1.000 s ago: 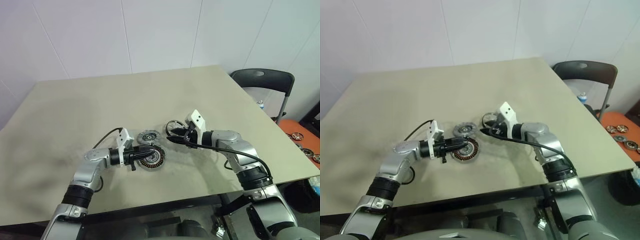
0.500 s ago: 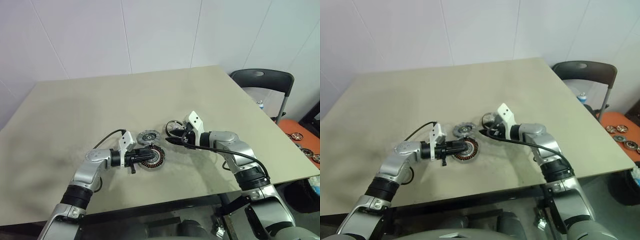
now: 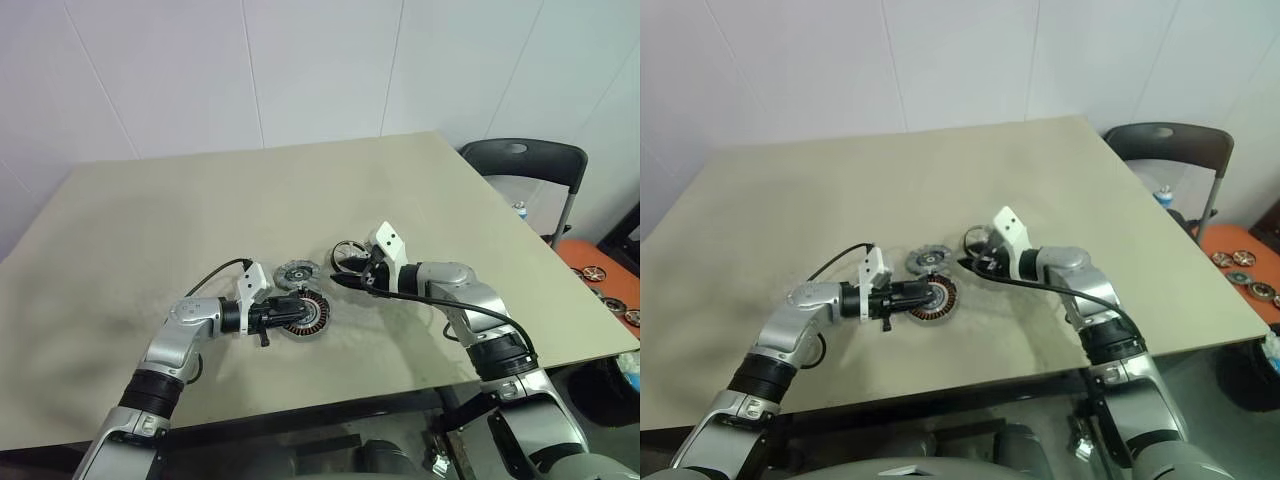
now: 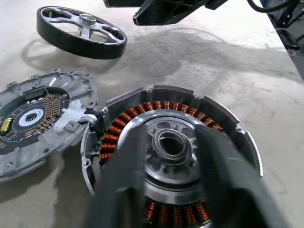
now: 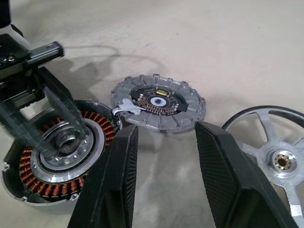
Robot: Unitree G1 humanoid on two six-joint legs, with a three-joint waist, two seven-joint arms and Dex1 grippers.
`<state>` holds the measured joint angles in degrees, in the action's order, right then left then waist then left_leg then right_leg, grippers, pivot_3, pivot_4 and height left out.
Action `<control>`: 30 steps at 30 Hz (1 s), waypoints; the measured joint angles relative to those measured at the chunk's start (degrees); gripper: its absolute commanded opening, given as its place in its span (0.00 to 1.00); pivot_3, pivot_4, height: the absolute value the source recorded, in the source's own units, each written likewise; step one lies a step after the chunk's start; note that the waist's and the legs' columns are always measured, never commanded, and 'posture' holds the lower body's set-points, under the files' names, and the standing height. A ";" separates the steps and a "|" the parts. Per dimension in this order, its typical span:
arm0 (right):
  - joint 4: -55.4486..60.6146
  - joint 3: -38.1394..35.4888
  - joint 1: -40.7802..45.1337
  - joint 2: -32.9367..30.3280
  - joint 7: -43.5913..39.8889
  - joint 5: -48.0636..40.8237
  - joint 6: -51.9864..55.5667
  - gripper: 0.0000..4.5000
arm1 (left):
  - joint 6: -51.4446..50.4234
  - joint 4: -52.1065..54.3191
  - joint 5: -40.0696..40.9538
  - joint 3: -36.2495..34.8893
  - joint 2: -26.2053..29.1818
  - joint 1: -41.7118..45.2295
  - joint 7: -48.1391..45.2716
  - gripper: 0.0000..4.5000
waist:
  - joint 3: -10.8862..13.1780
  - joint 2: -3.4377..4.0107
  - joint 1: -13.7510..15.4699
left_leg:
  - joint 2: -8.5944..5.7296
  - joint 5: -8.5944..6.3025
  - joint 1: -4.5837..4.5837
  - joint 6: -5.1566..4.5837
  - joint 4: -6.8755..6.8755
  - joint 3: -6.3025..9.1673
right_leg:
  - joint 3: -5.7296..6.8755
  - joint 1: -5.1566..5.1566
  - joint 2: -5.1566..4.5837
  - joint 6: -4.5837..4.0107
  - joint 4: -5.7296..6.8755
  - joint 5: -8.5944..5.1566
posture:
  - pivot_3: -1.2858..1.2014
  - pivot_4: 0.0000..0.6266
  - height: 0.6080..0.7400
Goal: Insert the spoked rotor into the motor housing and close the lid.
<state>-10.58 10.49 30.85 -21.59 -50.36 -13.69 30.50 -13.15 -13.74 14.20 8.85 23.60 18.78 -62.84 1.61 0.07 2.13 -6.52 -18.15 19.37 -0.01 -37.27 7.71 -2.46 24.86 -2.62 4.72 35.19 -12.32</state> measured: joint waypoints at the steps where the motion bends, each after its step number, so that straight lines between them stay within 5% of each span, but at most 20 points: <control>1: -0.10 0.00 0.03 0.14 0.03 0.01 -0.11 0.44 | 0.12 -0.02 -0.07 -0.02 -0.07 0.00 0.63 0.57 | 0.00 0.00 0.00 | 0.00 0.00 0.00 0.00 0.00 0.00 | 0.00 0.00 0.01 -0.02 0.01 0.01 | 0.52 0.00 1.00; 9: -2.04 0.00 0.75 1.45 0.18 0.00 -1.14 0.44 | 0.24 -1.03 0.29 -1.13 -1.36 0.29 4.28 0.57 | 0.00 0.00 -0.06 | 0.04 0.05 -0.01 0.08 -0.02 0.00 | 0.01 0.01 0.06 -0.10 0.04 0.08 | 0.52 0.00 1.00; 12: -2.05 0.00 0.86 1.99 0.37 0.01 -1.32 0.44 | 0.25 -1.28 0.32 -1.23 -1.62 0.43 4.63 0.44 | 0.00 0.00 -0.04 | 0.04 0.06 -0.01 0.09 -0.03 0.00 | 0.01 0.01 0.06 -0.10 0.04 0.08 | 0.52 0.00 1.00; 18: -3.35 0.00 1.46 2.52 0.61 0.38 -2.73 0.44 | -0.09 -1.28 1.05 -1.23 -1.78 0.14 4.07 0.01 | 0.00 0.00 -0.04 | 0.04 0.10 0.00 0.16 -0.03 0.00 | 0.01 0.01 0.06 -0.11 0.04 0.08 | 0.52 0.00 1.00; 30: -6.61 -0.04 2.58 2.55 0.83 1.69 -4.77 0.44 | -2.75 0.68 1.49 -0.44 2.02 -0.44 -0.88 0.01 | -0.04 0.00 -0.15 | 0.04 0.09 -0.04 0.14 -0.04 -0.01 | 0.00 -0.01 0.06 -0.11 0.08 0.09 | 0.52 0.00 1.00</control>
<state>-17.19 10.45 33.43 -19.05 -49.53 -12.00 25.73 -15.90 -13.06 15.70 8.41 25.62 18.33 -63.72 1.56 0.07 1.98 -6.48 -18.06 19.33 0.13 -37.31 7.69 -2.45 24.85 -2.56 4.61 35.27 -12.23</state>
